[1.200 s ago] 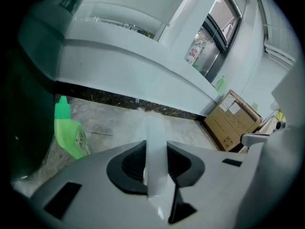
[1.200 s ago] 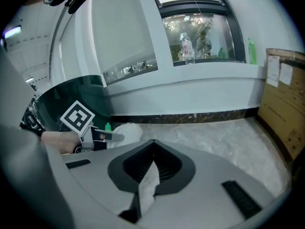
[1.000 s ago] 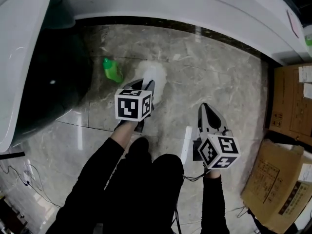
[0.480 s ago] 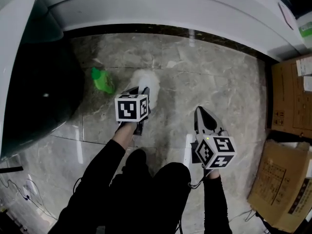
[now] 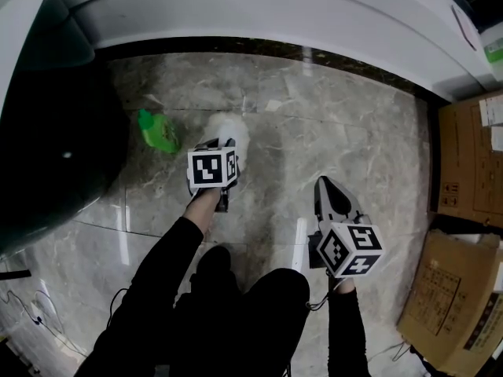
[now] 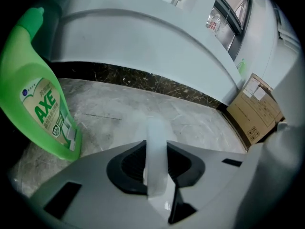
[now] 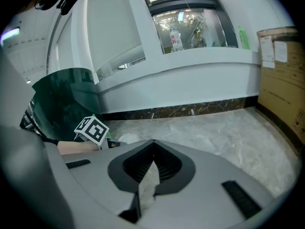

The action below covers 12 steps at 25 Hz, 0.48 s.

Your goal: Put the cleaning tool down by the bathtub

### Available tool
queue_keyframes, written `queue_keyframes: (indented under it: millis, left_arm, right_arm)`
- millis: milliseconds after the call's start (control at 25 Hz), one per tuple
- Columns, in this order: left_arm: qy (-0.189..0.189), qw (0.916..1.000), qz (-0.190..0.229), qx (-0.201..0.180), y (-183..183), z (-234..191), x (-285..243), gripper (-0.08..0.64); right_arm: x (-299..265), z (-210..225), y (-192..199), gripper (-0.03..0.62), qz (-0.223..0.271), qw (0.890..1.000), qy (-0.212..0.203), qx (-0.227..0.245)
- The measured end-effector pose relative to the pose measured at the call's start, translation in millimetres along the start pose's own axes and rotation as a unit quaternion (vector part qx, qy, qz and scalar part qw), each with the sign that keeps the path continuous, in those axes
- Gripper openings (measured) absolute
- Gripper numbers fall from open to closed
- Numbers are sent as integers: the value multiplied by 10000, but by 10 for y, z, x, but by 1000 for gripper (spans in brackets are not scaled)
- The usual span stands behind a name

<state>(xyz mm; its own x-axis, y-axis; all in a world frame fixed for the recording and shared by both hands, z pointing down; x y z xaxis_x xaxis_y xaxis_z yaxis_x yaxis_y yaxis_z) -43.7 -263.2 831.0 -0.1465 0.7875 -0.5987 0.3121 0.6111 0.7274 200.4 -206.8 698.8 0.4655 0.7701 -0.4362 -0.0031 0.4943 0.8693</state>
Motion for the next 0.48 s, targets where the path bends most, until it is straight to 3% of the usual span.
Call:
queue_keyframes:
  millis: [480]
  left_arm:
    - [-150, 9997, -184, -27, 88, -35, -172, 94]
  right_arm:
    - [-8, 41, 78, -2, -75, 10000, 47, -31]
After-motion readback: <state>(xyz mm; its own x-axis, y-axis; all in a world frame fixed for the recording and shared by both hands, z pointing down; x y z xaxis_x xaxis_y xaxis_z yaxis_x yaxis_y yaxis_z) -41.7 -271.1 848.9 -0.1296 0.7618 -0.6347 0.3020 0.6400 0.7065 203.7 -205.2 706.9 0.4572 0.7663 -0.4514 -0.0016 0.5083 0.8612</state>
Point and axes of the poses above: the fingertips, and each gripper's own axes: x backward along the fingers, z to its right, y out of its underside, the point moved 4 cm from there along x, backward along the fingers, and after that the axes turned 12 degrees about z, right-handed, at the moved point
